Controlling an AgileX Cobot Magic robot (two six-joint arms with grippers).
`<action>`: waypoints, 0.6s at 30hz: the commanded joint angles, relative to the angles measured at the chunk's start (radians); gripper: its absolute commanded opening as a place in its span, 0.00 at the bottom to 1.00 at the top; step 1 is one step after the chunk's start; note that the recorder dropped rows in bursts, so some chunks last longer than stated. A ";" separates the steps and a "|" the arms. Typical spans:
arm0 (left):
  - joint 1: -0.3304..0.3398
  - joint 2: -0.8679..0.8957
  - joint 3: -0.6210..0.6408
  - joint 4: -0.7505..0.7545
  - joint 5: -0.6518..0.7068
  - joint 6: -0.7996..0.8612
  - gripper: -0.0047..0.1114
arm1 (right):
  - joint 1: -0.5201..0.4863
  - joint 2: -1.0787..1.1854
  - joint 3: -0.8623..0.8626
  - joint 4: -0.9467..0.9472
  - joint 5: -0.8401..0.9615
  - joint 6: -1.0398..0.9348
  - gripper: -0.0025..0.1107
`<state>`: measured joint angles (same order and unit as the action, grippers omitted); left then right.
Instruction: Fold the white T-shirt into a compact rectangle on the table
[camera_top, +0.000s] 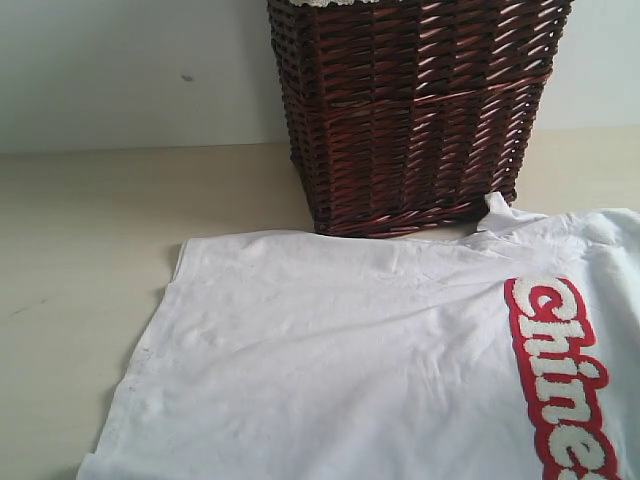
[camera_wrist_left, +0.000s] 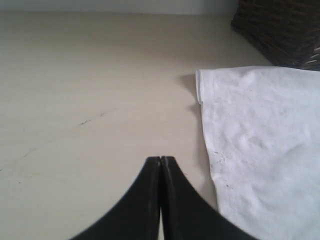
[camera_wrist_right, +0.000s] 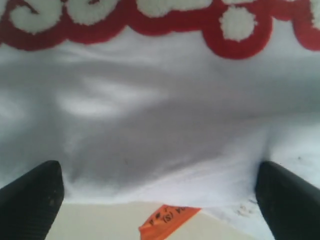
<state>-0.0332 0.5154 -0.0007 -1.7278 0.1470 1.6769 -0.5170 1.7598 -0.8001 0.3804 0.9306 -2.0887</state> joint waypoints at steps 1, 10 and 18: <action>0.001 -0.005 0.001 0.000 0.004 -0.005 0.04 | -0.006 0.009 0.016 -0.007 -0.087 -0.019 0.95; 0.001 -0.005 0.001 0.000 0.004 -0.005 0.04 | -0.006 0.119 0.016 -0.076 -0.200 0.029 0.95; 0.001 -0.005 0.001 0.000 0.004 -0.005 0.04 | -0.006 0.130 0.016 -0.162 -0.221 0.076 0.29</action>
<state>-0.0332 0.5154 -0.0007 -1.7278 0.1470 1.6769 -0.5196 1.8414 -0.8049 0.3040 0.7689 -2.0256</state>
